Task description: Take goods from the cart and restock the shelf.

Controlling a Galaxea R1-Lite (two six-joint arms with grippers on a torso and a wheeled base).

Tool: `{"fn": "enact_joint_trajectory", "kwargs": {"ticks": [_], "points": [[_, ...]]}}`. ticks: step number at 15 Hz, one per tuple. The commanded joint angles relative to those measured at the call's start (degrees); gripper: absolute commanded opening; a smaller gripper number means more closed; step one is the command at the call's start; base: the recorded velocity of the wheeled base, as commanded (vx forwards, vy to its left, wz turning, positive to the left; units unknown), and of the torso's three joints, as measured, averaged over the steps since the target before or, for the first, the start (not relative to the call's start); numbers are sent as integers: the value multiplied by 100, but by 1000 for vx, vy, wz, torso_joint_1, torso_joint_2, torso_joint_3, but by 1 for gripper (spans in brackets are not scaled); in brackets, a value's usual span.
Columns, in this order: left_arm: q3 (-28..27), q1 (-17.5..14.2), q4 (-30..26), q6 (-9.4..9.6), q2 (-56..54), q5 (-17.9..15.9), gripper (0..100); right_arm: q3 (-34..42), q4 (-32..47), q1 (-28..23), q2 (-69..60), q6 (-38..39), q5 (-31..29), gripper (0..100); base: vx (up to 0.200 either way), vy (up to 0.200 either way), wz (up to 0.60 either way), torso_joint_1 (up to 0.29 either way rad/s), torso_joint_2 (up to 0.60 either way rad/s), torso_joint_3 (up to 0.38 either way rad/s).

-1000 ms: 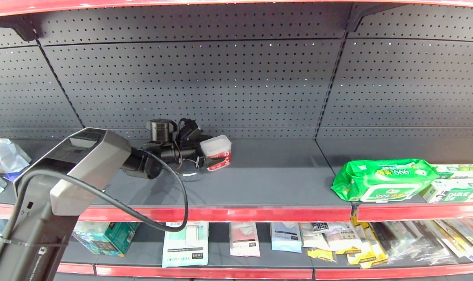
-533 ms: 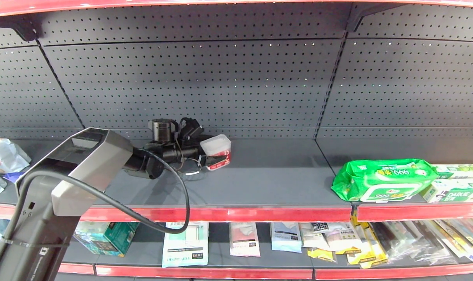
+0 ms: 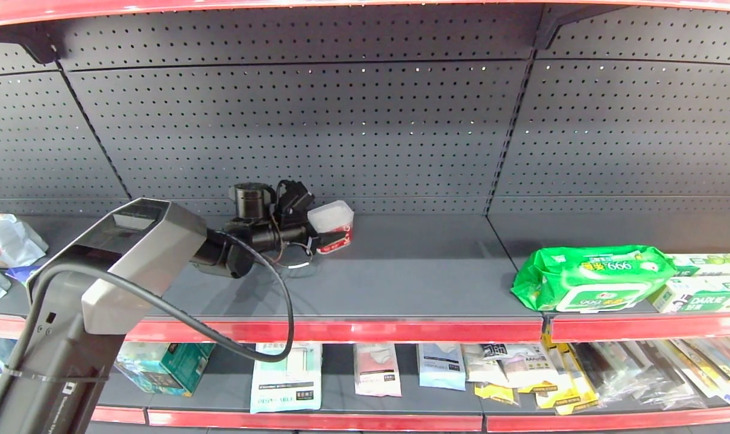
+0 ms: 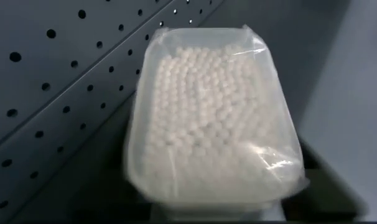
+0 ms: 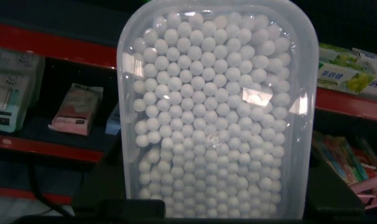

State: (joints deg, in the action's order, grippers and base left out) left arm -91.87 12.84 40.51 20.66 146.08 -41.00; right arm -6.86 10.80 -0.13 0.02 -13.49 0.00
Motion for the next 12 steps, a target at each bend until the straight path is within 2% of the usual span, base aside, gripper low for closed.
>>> {"fn": "enact_joint_trajectory", "kwargs": {"ticks": [1, 4, 5, 7, 9, 12], "points": [[11, 0, 10, -1, 8, -5, 0, 1, 1, 5, -2, -4, 0, 0, 0, 0, 0, 0, 0, 0], [46, -9, 10, -1, -18, -93, 0, 1, 1, -4, -2, -4, 0, 0, 0, 0, 0, 0, 0, 0], [169, -36, 115, 17, -80, -321, 0, 1, 1, -4, -2, -4, 0, 0, 0, 0, 0, 0, 0, 0], [679, -53, 256, 34, -370, -690, 0, 1, 1, -4, -2, -4, 0, 0, 0, 0, 0, 0, 0, 0], [1470, -53, 256, 69, -862, -963, 0, 1, 1, -4, -2, 5, 0, 0, 0, 0, 0, 0, 0, 0], [2437, -132, 264, 465, -1372, -1376, 0, 1, 1, -4, -2, 5, 9, 0, 0, 0, 0, 0, 0, 0]]}}
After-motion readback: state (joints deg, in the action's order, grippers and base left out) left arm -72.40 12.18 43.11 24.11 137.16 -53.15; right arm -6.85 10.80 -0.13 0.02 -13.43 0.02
